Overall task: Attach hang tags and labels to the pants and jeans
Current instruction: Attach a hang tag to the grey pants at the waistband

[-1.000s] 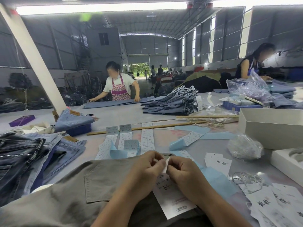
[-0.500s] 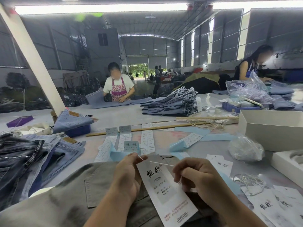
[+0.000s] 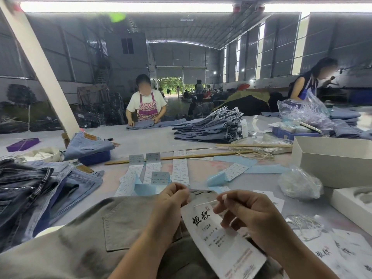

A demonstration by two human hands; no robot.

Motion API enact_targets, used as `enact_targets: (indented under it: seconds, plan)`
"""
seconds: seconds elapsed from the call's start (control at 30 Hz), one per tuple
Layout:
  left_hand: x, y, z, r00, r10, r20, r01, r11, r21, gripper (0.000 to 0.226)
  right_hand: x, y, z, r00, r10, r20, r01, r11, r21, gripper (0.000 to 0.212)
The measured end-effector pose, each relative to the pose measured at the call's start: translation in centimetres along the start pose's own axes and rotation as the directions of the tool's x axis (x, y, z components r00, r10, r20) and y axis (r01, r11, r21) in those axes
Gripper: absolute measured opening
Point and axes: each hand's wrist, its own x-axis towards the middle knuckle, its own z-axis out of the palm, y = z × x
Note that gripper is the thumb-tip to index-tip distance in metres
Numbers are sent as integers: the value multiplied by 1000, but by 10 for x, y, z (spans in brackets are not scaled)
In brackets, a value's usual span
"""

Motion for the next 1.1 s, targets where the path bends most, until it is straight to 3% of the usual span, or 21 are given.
enact_targets:
  seconds: [0.13, 0.23, 0.43, 0.57, 0.67, 0.83, 0.9, 0.97, 1.03, 1.1]
  plan:
    - [-7, 3, 10, 990, 50, 134, -72, 984, 161, 11, -1, -6, -3, 981, -147, -128, 126, 979, -159, 22]
    - [-12, 3, 18, 969, 71, 236, -137, 951, 278, 9, -4, -10, -9, 972, -156, -178, 133, 982, -135, 23]
    - [-18, 10, 42, 938, 127, 324, -199, 959, 200, 9, -12, -14, -9, 991, -87, -105, 76, 992, -100, 23]
    - [-23, 16, 55, 923, 81, 377, -91, 996, 9, 14, -17, -13, -11, 996, -60, -68, 52, 993, -104, 30]
    - [-23, 15, 58, 911, 62, 408, -79, 997, 23, 11, -21, -12, -16, 999, -23, -48, 20, 997, -69, 15]
    - [-20, 12, 61, 882, 10, 470, -45, 997, 62, 3, -30, -14, -25, 999, -21, -32, 17, 994, -109, 15]
    - [-17, 12, 59, 879, 0, 477, -93, 981, 172, 8, -33, -15, -29, 999, 1, -47, -7, 992, -126, 14]
    - [-12, 11, 53, 889, 0, 458, -237, 856, 460, 6, -37, -13, -33, 997, 47, -68, -55, 992, -114, 20]
    - [-8, 10, 44, 886, -38, 463, -350, 599, 720, 5, -41, -12, -35, 992, 89, -85, -97, 991, -92, 17]
    - [-3, 9, 37, 910, -61, 409, -352, 406, 844, 6, -43, -8, -36, 989, 118, -94, -128, 985, -114, 22]
